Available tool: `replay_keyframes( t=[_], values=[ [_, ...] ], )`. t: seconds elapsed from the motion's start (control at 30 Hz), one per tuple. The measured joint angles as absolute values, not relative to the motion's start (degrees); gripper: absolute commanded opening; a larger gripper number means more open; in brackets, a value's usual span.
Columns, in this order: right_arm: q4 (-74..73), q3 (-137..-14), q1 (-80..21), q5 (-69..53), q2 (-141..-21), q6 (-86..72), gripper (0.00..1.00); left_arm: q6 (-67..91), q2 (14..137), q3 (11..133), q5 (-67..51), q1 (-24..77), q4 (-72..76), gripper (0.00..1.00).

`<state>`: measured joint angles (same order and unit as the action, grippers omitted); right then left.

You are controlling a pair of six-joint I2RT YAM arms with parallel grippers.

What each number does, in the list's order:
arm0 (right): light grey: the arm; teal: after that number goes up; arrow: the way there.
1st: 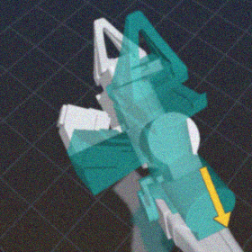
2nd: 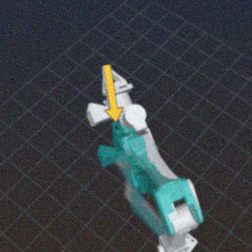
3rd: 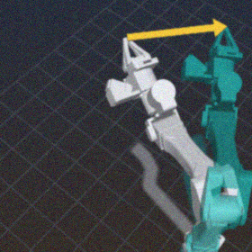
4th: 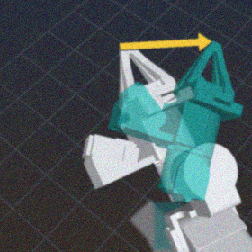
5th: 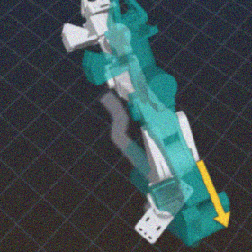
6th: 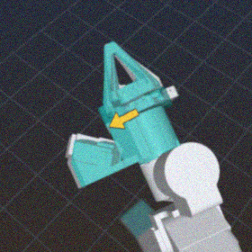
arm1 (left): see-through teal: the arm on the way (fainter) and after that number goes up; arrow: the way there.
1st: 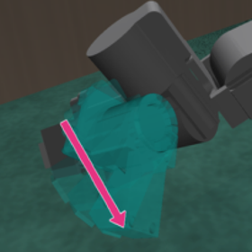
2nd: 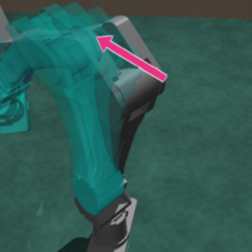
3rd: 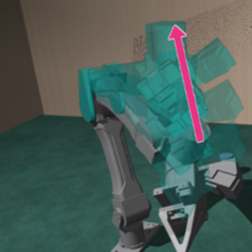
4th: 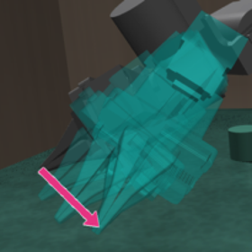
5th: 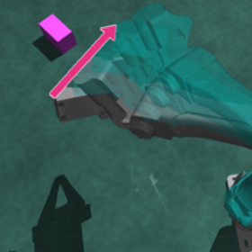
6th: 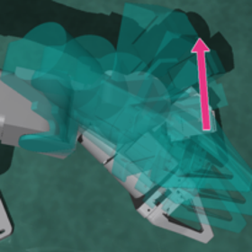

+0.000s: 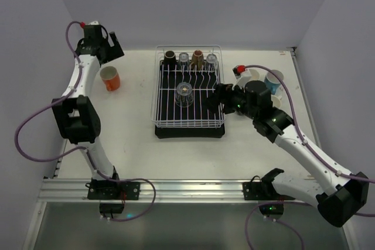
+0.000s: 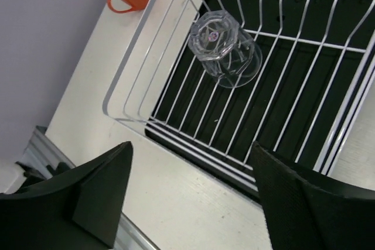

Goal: Unload the cups from the dish rack

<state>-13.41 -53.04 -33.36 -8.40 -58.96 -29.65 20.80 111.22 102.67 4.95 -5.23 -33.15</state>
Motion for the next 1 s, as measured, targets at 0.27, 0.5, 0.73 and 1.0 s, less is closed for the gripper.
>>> replay_keyframes(
  t=[0.27, 0.5, 0.73, 1.0],
  values=[
    [-16.62, -64.6, -33.47, -3.95, -70.54, -24.45, 0.59, 26.26, 82.11, 80.88, -3.73, -1.61, -19.9, 1.0],
    [-18.74, -72.44, -37.98, -0.91, -82.7, -18.76, 0.99, 28.95, 58.04, 55.66, -13.06, 7.05, -12.56, 0.99],
    [-20.14, -80.36, -41.5, 1.43, -95.46, -16.1, 0.99, 28.69, 43.83, 44.23, -20.84, 7.03, -11.6, 0.98],
    [-22.81, -89.32, -41.52, 6.57, -107.74, -15.33, 0.99, 26.46, 38.44, 37.95, -23.86, 7.46, -11.29, 0.98]
  ],
)
